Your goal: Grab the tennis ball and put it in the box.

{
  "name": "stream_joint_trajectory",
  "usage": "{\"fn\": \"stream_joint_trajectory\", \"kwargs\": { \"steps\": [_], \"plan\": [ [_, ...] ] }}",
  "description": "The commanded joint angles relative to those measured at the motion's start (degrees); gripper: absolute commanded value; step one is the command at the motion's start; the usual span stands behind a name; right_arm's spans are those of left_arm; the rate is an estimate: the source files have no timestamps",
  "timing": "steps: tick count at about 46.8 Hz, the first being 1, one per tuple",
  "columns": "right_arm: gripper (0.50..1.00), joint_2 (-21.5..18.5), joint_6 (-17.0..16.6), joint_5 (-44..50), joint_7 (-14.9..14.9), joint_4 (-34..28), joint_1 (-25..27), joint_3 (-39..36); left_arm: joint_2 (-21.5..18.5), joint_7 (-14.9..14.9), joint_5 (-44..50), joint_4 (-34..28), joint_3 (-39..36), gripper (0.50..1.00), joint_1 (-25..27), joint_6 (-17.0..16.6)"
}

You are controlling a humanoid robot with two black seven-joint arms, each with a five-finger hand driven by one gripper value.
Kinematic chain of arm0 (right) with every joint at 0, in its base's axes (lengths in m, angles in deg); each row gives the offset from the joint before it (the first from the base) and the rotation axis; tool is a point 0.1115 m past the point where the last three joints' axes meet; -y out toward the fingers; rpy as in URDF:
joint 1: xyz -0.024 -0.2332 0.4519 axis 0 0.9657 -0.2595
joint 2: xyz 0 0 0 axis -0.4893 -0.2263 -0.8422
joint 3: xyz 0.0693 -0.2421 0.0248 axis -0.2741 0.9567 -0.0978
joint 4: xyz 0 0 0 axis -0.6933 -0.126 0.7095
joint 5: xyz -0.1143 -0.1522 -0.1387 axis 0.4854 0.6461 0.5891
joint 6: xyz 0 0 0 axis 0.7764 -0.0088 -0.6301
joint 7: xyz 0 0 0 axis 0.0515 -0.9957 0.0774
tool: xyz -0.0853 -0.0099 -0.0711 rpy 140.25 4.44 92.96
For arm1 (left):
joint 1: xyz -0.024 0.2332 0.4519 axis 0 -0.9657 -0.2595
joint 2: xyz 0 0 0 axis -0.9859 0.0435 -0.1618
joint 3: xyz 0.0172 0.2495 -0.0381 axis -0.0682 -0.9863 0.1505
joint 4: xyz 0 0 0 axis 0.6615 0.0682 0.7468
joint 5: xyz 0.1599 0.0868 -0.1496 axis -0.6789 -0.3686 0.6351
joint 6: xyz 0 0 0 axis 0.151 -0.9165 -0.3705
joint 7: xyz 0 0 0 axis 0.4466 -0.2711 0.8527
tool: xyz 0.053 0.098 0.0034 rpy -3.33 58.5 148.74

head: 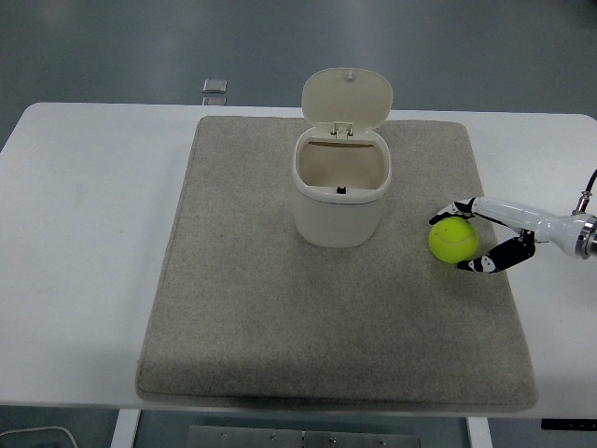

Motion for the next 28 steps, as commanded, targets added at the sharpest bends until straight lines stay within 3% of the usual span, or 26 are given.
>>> {"fn": "stream_joint_trajectory", "kwargs": {
  "steps": [1,7,11,17,26,28],
  "plan": [
    [0.723,0.00,-0.01,0.29,0.00,0.00,0.00,0.00,0.00,0.00,0.00,0.00,0.00,0.992,-0.01,0.00],
    [0.635,0.00,-0.01,0.20,-0.44,0.00,-0.35,0.00,0.00,0.00,0.00,0.00,0.00,0.992,-0.01,0.00],
    [0.505,0.00,-0.27,0.20,-0.79,0.18,-0.79,-0.17,0.00,0.00,0.00,0.00,0.00,0.992,-0.01,0.00],
    [0.500,0.79,-0.71,-0.33,-1.58,0.88,-1.14,-0.87,0.00,0.00,0.00,0.00,0.00,0.992,-0.01,0.00],
    [0.500,3.42,-1.59,-2.17,-10.01,3.25,-2.37,-0.79,0.00,0.00,0.00,0.00,0.00,0.992,-0.01,0.00],
    [0.500,3.60,-1.68,-2.96,-10.48,3.52,-3.42,-0.79,0.00,0.00,0.00,0.00,0.00,0.992,-0.01,0.00]
  ]
}}
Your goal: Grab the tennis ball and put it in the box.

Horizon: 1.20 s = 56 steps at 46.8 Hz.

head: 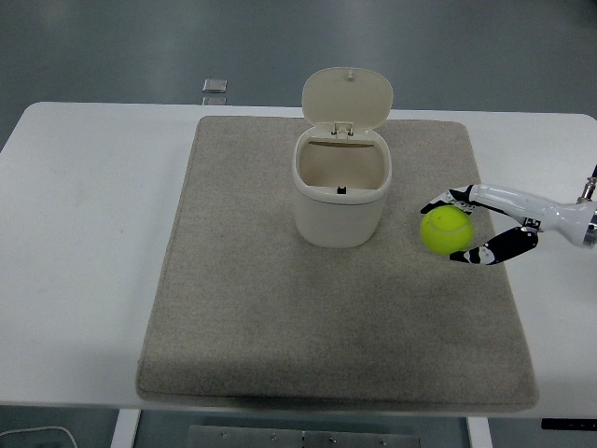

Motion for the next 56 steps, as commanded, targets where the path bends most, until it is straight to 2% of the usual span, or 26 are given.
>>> {"fn": "stream_joint_trajectory", "kwargs": {
  "steps": [1,8,12,18,27,42,49,56],
  "plan": [
    [0.500,0.66,-0.28,-1.72,-1.53,0.44,-1.60,0.05,0.00,-0.01,-0.01,0.00,-0.01,0.992,-0.03,0.00],
    [0.500,2.41,-3.09,-4.62,-1.53,1.23,-3.97,-0.13,0.00,-0.01,-0.01,0.00,-0.01,0.992,-0.02,0.00],
    [0.500,3.29,-5.90,-6.29,-1.53,3.16,-6.26,-0.21,0.00,-0.01,-0.01,0.00,-0.01,0.992,-0.03,0.00],
    [0.500,3.03,-9.16,-8.31,-1.53,4.04,-8.89,-0.91,0.00,-0.01,-0.01,0.00,-0.01,0.992,-0.03,0.00],
    [0.500,0.48,-9.86,-8.23,-1.53,4.04,-9.69,-3.55,0.00,-0.01,-0.01,0.00,-0.01,0.992,-0.03,0.00],
    [0.500,-6.63,-9.34,-8.23,-1.53,3.69,-9.69,-6.45,0.00,-0.01,-0.01,0.00,-0.01,0.992,-0.03,0.00],
    [0.500,-10.59,-8.99,-8.40,3.85,2.72,-9.42,-7.68,0.00,-0.01,-0.01,0.00,-0.01,0.992,0.06,0.00],
    [0.500,-12.70,-7.49,-8.40,7.10,2.20,-9.51,-7.77,0.00,-0.01,-0.01,0.00,-0.01,0.992,-0.03,0.00]
  ]
}}
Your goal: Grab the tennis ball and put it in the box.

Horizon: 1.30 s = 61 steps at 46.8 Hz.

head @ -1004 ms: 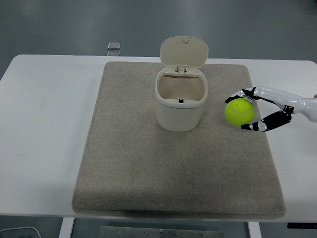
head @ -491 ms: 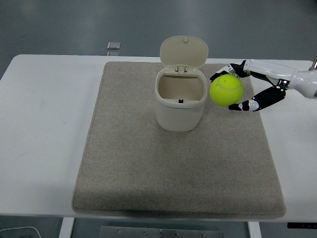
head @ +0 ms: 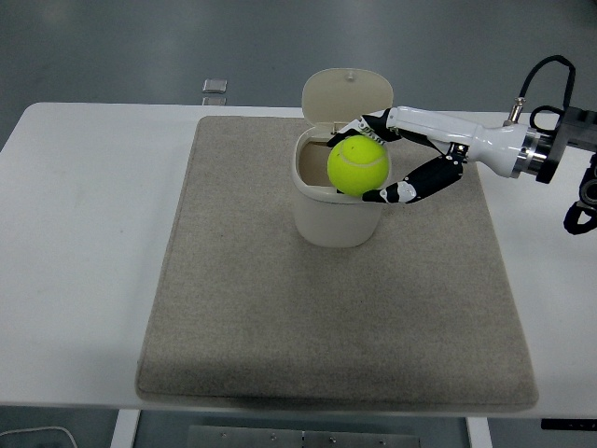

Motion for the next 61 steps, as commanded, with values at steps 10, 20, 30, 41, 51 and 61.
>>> {"fn": "stream_joint_trajectory", "kwargs": {
  "steps": [10,20,30,41,51,61],
  "plan": [
    [0.500,-1.13,2.96,-0.03,3.56,-1.90,-0.26,-0.09,0.00,0.00,0.00,0.00,-0.01,0.992,0.06,0.00],
    [0.500,-1.13,3.22,0.05,4.00,-2.25,-0.34,-0.09,0.00,0.00,0.00,0.00,-0.01,0.992,-0.02,0.00],
    [0.509,-1.21,5.16,-0.03,6.20,-2.43,-0.26,0.08,0.00,0.00,0.00,0.00,-0.01,0.992,-0.02,0.00],
    [0.613,-1.21,5.07,-0.12,6.81,-2.52,-0.26,0.08,0.00,0.00,0.00,0.00,0.08,0.992,-0.02,0.00],
    [0.723,-1.30,5.07,-0.12,6.81,-2.52,-0.08,0.08,0.00,0.00,0.00,0.00,-0.01,0.992,-0.02,0.00],
    [0.797,-1.30,5.07,-0.12,6.73,-2.34,-0.08,0.08,0.00,0.00,0.00,0.00,-0.01,0.992,-0.02,0.00]
  ]
}}
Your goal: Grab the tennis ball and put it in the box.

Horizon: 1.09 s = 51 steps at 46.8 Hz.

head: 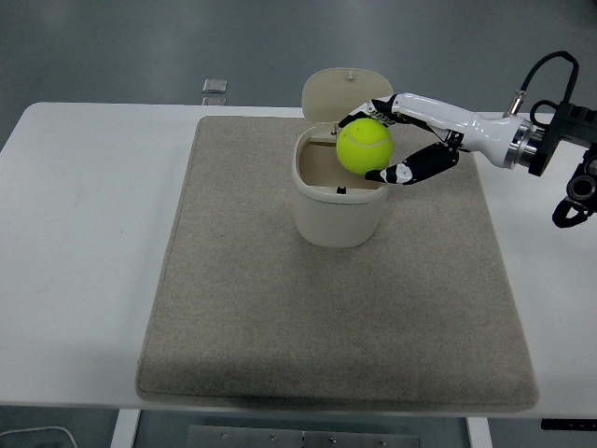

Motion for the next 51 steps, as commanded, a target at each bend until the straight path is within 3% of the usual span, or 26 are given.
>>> {"fn": "stream_joint_trajectory", "kwargs": {
  "steps": [1,34,39,51],
  "plan": [
    [0.803,0.00,-0.01,-0.01,-0.09,0.13,0.00,0.00,0.00,0.00,0.00,0.00,-0.03,0.992,-0.02,0.00],
    [0.825,0.09,-0.27,-0.01,-0.09,0.39,0.00,0.00,0.00,0.00,0.00,0.00,0.06,0.992,0.07,0.00],
    [0.858,0.09,-0.45,-0.09,-0.09,0.39,0.00,0.00,0.00,0.00,0.00,0.00,-0.03,0.992,-0.02,0.00],
    [0.860,0.79,-1.33,-1.58,-0.79,0.83,0.00,-0.09,0.00,0.00,0.00,0.00,-0.03,0.992,-0.02,0.00]
  ]
}}
